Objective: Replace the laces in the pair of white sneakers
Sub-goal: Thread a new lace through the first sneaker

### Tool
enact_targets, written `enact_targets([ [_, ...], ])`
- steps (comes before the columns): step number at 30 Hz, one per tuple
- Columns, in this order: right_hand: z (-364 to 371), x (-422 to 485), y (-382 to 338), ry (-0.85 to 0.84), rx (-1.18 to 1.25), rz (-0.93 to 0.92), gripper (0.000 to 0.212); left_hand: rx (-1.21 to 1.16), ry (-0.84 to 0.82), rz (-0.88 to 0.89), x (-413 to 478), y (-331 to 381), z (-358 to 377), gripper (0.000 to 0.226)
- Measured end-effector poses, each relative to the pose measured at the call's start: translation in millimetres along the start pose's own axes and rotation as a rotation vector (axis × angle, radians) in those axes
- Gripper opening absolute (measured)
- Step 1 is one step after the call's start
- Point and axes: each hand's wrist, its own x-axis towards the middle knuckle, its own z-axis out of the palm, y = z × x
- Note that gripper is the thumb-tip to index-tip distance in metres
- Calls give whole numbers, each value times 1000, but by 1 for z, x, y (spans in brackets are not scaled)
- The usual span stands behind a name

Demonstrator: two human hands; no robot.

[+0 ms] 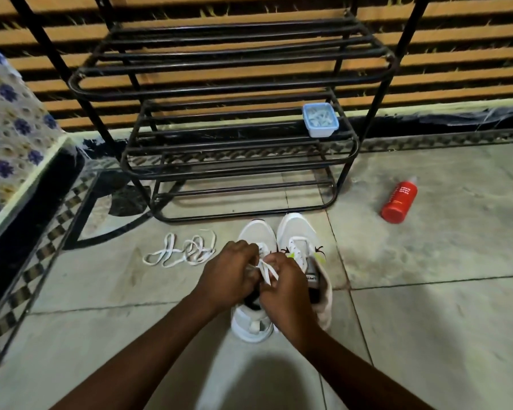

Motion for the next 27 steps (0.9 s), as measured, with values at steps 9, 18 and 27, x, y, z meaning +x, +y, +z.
enact_targets([
  [9,5,-12,5,2,-91,-5,44,2,23,51,-4,-6,2,12],
  [18,11,-15,4,3,-113,14,45,-454,63,-251,9,-11,10,11],
  [27,11,-15,4,27,-88,12,44,-440,36,-263,23,-12,17,9],
])
